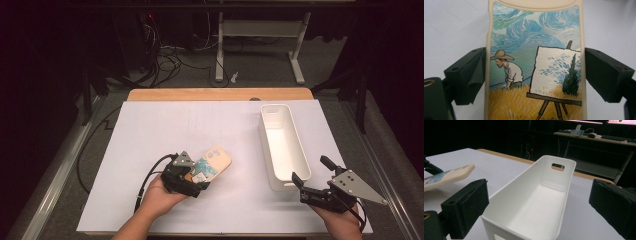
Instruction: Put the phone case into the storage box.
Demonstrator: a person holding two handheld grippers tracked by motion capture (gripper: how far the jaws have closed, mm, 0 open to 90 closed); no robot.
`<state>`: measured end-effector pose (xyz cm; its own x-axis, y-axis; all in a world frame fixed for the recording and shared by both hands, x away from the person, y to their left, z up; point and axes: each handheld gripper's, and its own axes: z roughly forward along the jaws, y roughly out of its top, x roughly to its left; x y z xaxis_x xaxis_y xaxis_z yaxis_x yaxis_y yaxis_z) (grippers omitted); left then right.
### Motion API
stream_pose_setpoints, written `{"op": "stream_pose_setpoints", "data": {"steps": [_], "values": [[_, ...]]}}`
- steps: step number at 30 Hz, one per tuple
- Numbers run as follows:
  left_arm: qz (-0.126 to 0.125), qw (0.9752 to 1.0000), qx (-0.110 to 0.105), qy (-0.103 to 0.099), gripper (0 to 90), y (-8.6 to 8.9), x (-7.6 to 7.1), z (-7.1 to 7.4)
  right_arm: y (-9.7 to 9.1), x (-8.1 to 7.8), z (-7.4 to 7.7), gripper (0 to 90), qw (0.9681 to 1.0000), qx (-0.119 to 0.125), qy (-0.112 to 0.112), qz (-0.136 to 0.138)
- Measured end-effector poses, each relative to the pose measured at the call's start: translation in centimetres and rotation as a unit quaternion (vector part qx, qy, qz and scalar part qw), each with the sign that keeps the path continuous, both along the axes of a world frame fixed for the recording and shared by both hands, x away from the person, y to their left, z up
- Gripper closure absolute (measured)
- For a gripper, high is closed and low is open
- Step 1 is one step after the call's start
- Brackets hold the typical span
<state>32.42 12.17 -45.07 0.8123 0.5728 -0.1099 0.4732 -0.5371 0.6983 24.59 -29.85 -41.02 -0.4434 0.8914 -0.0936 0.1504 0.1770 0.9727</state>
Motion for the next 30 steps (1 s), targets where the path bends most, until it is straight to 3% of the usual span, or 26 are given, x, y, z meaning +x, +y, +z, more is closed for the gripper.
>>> {"op": "stream_pose_setpoints", "data": {"steps": [9, 14, 16, 23, 30], "values": [[0.045, 0.9979, -0.030, -0.036, 10.8, 3.2, -0.9, -0.1, 0.0, 0.0, -0.1, 3.0, 1.0000, 0.000, 0.001, 0.000], [0.069, 0.9942, -0.063, -0.053, 10.8, 5.2, -1.6, 0.1, 0.0, 0.1, -0.1, 3.0, 1.0000, 0.000, 0.002, 0.001], [0.077, 0.9932, -0.067, -0.057, 10.9, 5.8, -1.9, 0.0, 0.1, 0.1, -0.1, 3.0, 1.0000, -0.001, 0.003, 0.001], [0.080, 0.9902, -0.088, -0.074, 10.9, 6.9, -2.8, -0.3, 0.2, 0.2, -0.2, 3.0, 1.0000, -0.004, 0.004, 0.003], [0.046, 0.9872, -0.125, -0.088, 10.8, 6.5, -3.1, -0.2, 0.2, 0.2, -0.4, 3.0, 0.9999, -0.008, 0.006, 0.002]]}}
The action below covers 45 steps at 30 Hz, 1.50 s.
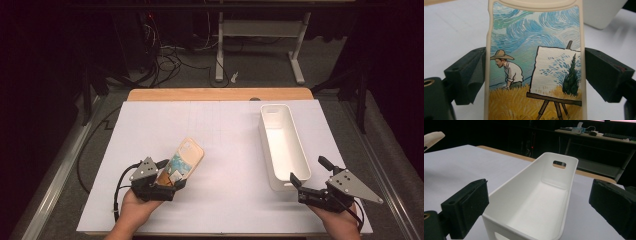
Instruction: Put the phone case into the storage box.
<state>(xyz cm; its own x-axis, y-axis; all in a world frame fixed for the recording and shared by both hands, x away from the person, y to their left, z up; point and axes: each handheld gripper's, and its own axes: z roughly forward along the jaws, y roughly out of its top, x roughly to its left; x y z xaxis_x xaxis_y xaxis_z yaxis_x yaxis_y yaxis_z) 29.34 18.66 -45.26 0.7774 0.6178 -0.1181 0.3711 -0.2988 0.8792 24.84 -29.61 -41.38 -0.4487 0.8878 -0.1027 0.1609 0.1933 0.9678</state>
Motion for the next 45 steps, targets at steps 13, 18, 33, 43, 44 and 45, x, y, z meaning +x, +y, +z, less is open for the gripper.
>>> {"op": "stream_pose_setpoints", "data": {"steps": [13, 18, 33, 43, 44, 45], "values": [[-0.011, 0.9991, -0.034, -0.023, 10.8, -0.1, -0.1, 0.1, 0.4, 0.2, -0.3, 3.6, 0.9999, -0.006, 0.014, 0.006], [-0.023, 0.9979, -0.052, -0.032, 10.8, -0.1, -0.3, 0.3, 0.7, 0.3, -0.4, 3.7, 0.9998, -0.007, 0.014, 0.010], [-0.017, 0.9956, -0.076, -0.052, 10.8, 0.2, -0.4, 1.0, 2.0, 2.0, 1.4, 2.2, 0.9991, 0.011, 0.019, 0.037], [-0.025, 0.9971, -0.059, -0.040, 10.8, -0.3, 0.2, 1.2, 4.8, 4.3, 3.2, 2.0, 0.9978, 0.000, 0.016, 0.065], [-0.030, 0.9972, -0.058, -0.037, 10.8, -0.4, 0.4, 1.2, 5.1, 4.5, 3.5, 2.0, 0.9976, -0.001, 0.014, 0.067], [-0.038, 0.9972, -0.056, -0.033, 10.8, -0.5, 0.5, 1.3, 5.4, 4.7, 3.7, 2.0, 0.9974, 0.001, 0.012, 0.071]]}}
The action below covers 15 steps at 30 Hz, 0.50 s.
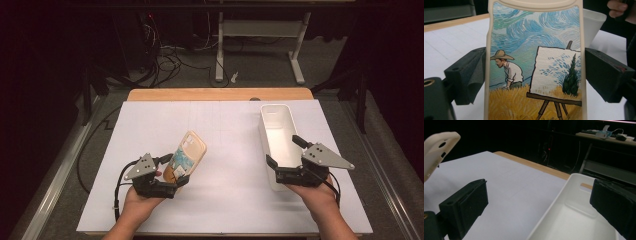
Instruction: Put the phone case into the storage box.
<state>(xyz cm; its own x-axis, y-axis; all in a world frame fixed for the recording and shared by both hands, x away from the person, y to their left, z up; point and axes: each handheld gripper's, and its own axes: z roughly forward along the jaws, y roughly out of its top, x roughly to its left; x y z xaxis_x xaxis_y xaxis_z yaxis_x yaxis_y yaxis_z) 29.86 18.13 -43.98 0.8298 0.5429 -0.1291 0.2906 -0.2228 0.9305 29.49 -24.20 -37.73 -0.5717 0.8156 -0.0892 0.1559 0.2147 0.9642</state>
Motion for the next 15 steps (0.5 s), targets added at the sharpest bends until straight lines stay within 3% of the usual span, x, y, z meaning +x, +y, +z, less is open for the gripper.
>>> {"op": "stream_pose_setpoints", "data": {"steps": [4, 9, 15], "values": [[-0.016, 0.9996, 0.021, 0.004, 10.9, -0.9, 0.8, 0.1, 0.8, 0.6, 0.6, 2.0, 0.9999, 0.004, -0.004, 0.009], [-0.025, 0.9991, 0.032, 0.013, 10.9, -2.3, 2.2, 0.2, 1.2, 1.2, 0.6, 2.0, 0.9998, 0.014, -0.003, 0.016], [-0.067, 0.9951, 0.060, 0.041, 11.0, -4.6, 3.2, -0.2, 0.8, 1.2, 0.6, 2.0, 0.9997, 0.020, -0.003, 0.017]]}}
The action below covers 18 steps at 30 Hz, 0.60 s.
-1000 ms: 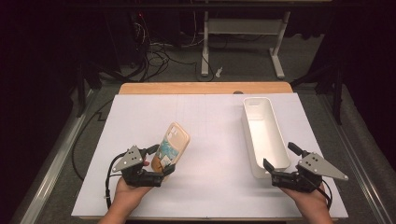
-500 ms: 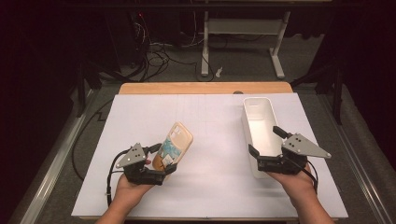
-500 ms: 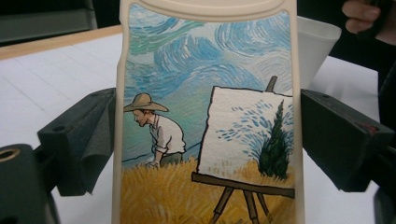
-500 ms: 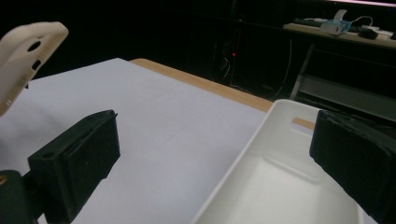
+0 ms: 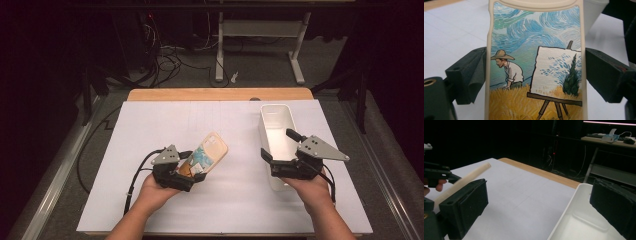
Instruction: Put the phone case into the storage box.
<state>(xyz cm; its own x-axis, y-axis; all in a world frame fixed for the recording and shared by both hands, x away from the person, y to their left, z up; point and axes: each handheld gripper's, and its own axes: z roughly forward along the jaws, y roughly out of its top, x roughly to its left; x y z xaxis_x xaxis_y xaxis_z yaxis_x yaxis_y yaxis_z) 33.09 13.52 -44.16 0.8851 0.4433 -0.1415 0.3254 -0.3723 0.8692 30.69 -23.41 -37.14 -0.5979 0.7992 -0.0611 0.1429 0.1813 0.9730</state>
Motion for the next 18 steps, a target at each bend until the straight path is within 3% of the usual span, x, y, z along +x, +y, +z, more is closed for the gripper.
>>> {"op": "stream_pose_setpoints", "data": {"steps": [4, 9, 18], "values": [[-0.022, 0.9996, 0.018, 0.009, 11.0, -0.8, -0.2, -0.5, -0.3, -0.4, -0.2, 2.0, 1.0000, 0.003, 0.001, 0.004], [-0.041, 0.9987, 0.020, 0.022, 10.9, -1.1, -0.4, -1.4, -0.3, -0.7, -0.7, 2.0, 0.9999, -0.003, 0.007, 0.011], [-0.078, 0.9963, -0.007, 0.034, 10.9, -1.2, -0.7, -1.2, 0.0, -1.1, -0.9, 2.0, 0.9993, 0.005, 0.012, 0.034]]}}
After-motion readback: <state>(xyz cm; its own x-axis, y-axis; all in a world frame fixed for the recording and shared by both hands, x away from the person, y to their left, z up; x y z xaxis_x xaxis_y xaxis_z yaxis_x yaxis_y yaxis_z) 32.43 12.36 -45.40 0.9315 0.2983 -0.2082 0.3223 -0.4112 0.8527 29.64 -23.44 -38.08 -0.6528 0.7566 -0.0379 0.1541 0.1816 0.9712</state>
